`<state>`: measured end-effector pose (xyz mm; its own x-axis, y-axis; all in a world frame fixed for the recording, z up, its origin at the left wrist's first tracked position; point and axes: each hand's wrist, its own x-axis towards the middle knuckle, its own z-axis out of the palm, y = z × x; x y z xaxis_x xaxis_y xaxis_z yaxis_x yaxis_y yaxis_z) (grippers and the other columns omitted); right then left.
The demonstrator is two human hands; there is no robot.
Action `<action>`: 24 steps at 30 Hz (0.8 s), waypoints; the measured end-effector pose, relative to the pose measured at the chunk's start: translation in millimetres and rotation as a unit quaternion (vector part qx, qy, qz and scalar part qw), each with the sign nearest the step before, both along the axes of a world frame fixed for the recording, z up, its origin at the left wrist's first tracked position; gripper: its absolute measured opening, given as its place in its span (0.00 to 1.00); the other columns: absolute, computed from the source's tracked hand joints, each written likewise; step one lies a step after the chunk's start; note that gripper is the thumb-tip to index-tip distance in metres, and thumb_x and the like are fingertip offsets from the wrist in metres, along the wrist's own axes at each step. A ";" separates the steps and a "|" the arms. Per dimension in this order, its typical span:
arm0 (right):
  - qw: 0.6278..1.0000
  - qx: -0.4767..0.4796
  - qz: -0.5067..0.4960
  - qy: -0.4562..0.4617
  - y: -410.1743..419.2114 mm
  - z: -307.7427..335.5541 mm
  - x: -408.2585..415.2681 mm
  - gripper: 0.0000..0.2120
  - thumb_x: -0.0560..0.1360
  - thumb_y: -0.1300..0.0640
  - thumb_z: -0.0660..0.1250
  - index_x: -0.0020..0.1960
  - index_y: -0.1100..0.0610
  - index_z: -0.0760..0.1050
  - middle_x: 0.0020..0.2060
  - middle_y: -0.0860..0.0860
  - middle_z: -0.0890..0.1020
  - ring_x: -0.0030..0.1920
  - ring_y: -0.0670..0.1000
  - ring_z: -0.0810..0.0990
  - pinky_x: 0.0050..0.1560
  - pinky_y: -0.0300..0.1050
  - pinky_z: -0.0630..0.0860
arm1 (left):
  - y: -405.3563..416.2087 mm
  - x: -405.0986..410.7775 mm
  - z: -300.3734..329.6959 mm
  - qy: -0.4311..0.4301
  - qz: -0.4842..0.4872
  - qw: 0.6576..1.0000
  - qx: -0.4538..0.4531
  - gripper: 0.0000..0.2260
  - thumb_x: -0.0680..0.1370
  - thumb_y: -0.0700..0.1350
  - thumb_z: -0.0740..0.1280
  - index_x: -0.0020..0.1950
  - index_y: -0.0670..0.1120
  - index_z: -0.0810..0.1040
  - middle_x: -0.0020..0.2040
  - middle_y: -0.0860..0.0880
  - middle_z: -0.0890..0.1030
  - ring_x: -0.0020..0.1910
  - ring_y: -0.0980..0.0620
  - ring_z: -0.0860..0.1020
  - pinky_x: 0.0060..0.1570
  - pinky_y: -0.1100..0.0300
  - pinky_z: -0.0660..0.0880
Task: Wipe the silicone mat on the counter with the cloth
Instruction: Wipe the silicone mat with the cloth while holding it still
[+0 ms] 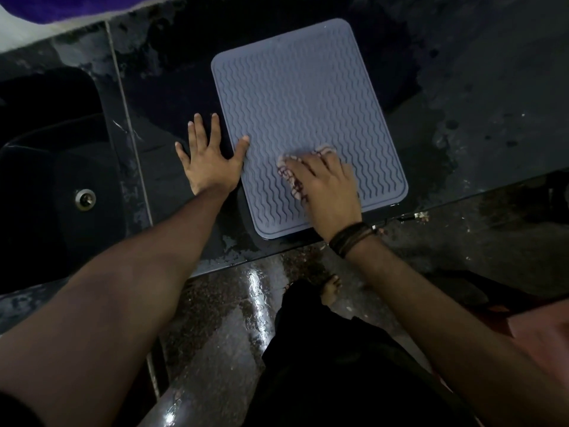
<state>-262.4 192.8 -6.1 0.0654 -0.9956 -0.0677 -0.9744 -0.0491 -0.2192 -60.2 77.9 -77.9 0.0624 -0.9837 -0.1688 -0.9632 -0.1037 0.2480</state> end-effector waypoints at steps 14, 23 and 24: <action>1.000 0.008 0.015 0.010 64.3 -12.4 -28.1 0.25 0.67 0.62 0.70 0.63 0.49 0.77 0.60 0.48 0.79 0.59 0.57 0.73 0.51 0.51 0.68 | -1.2 1.4 -3.9 -0.002 0.005 1.000 -0.007 0.38 0.78 0.74 0.47 0.83 0.57 0.47 0.84 0.50 0.45 0.82 0.52 0.42 0.78 0.41 0.38; 0.999 0.017 -0.027 -0.030 -3.9 -17.2 -1.3 0.29 0.70 0.65 0.65 0.71 0.51 0.70 0.67 0.52 0.73 0.68 0.57 0.67 0.63 0.55 0.64 | -0.4 0.3 -3.2 0.000 0.008 1.000 -0.013 0.38 0.78 0.74 0.49 0.83 0.57 0.49 0.84 0.51 0.46 0.82 0.52 0.43 0.78 0.41 0.39; 0.999 0.018 -0.026 -0.027 -0.8 -21.8 -0.2 0.28 0.71 0.66 0.61 0.70 0.52 0.72 0.68 0.52 0.73 0.68 0.58 0.67 0.63 0.55 0.64 | 0.1 0.0 -3.1 0.001 0.009 1.000 -0.014 0.38 0.78 0.73 0.49 0.83 0.57 0.49 0.84 0.51 0.46 0.82 0.52 0.43 0.78 0.41 0.39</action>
<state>-262.6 192.0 -27.9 0.0177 -0.9948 -0.1007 -0.9621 0.0105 -0.2724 -60.2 78.0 -81.0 0.0804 -0.9866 -0.1417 -0.9608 -0.1145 0.2525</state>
